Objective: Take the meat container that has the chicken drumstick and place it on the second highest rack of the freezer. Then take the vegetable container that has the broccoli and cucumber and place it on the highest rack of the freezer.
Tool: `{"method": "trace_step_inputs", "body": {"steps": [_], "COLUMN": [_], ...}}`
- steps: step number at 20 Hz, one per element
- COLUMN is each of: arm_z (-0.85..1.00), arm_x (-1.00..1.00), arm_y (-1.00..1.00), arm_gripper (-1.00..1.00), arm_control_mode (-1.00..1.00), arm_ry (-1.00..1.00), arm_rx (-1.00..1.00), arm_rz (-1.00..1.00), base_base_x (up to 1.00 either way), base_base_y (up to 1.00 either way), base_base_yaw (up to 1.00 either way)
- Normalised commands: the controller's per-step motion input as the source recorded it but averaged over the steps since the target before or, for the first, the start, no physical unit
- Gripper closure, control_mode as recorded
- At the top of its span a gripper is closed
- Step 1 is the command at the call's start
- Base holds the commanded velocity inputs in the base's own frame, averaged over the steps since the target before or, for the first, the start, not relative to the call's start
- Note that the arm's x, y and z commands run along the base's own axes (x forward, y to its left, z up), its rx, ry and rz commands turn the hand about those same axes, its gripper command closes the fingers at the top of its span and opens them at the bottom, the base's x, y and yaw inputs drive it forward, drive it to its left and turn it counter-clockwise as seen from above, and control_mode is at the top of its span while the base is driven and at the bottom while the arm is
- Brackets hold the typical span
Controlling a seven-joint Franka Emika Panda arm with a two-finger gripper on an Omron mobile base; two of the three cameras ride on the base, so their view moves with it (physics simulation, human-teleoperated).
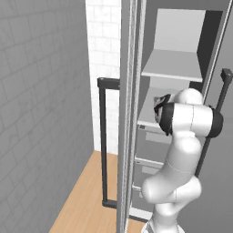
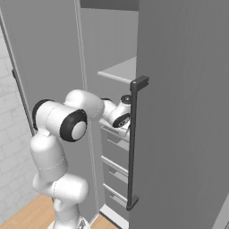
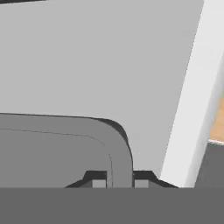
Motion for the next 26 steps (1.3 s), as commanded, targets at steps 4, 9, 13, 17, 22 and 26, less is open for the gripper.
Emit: {"method": "trace_step_inputs", "body": {"steps": [4, 9, 13, 17, 22, 26], "arm_z": [-0.43, -0.18, 0.12, 0.68, 0.81, 0.64], "arm_x": [0.25, -0.01, -0.47, -0.59, -0.42, -0.49], "arm_y": [-0.09, 0.04, 0.23, 0.21, 0.26, 0.18], "arm_gripper": [-1.00, -1.00, -1.00, -1.00, -1.00, -1.00], "arm_control_mode": [-1.00, -1.00, -1.00, -1.00, -1.00, -1.00], "arm_ry": [0.00, -0.10, -0.17, -0.11, -0.04, 0.00], "arm_rx": [0.01, 0.00, 0.00, -0.01, -0.07, -0.10], "arm_rz": [0.00, 0.00, 0.00, 0.00, -0.02, 0.00], "base_base_x": [0.00, 0.00, 0.00, 0.00, 0.00, 0.00], "base_base_y": [0.00, 0.00, 0.00, 0.00, 0.00, 0.00], "base_base_yaw": [0.00, 0.00, 0.00, 0.00, 0.00, 0.00]}}
